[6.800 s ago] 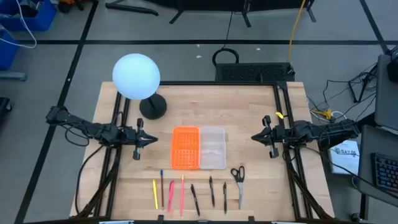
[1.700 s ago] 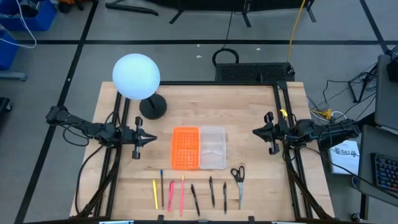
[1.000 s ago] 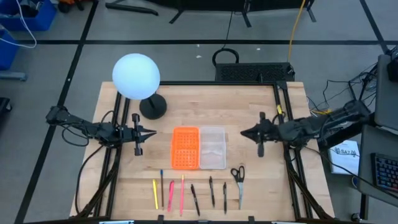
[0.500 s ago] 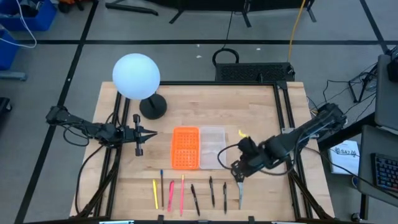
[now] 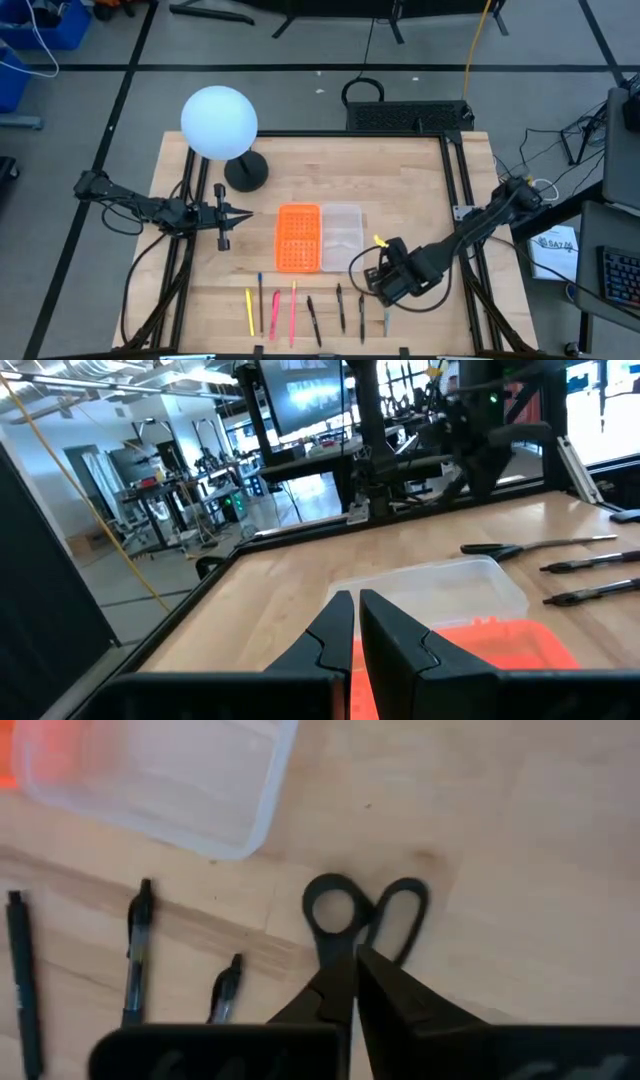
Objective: Pick & place school supplies into a supply box
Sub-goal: Put the black scissors into the orange and white supply box
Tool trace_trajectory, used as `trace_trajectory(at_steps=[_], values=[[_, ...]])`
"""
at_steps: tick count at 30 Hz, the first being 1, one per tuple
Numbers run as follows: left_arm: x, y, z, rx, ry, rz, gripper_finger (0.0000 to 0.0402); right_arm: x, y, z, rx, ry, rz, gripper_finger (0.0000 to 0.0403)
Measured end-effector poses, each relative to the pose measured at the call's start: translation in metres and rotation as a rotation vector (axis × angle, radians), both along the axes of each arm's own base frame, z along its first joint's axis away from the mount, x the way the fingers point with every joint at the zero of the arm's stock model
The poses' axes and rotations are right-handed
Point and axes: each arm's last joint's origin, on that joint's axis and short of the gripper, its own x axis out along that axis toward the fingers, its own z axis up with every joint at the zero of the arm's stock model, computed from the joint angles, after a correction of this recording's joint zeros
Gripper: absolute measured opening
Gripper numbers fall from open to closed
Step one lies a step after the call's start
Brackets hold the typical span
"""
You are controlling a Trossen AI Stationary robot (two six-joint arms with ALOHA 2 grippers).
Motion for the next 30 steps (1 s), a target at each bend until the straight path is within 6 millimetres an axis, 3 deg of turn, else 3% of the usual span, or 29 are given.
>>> trace_trajectory(at_steps=[9,13,23,30], values=[[0.0,0.0,0.0,0.023,0.002,-0.002,0.0031,0.017,-0.003,-0.021,0.084,0.072,-0.028,0.0135],[0.0,0.0,0.0,0.022,0.001,-0.002,0.0031,0.019,-0.005,-0.024,0.098,0.094,-0.023,0.0165],[0.0,0.0,0.0,0.002,0.001,-0.002,0.0031,0.018,-0.006,-0.028,0.074,0.12,-0.004,0.0151],[0.0,0.0,0.0,-0.008,0.0,-0.002,0.0031,0.011,-0.011,-0.05,0.066,0.135,-0.001,0.014]])
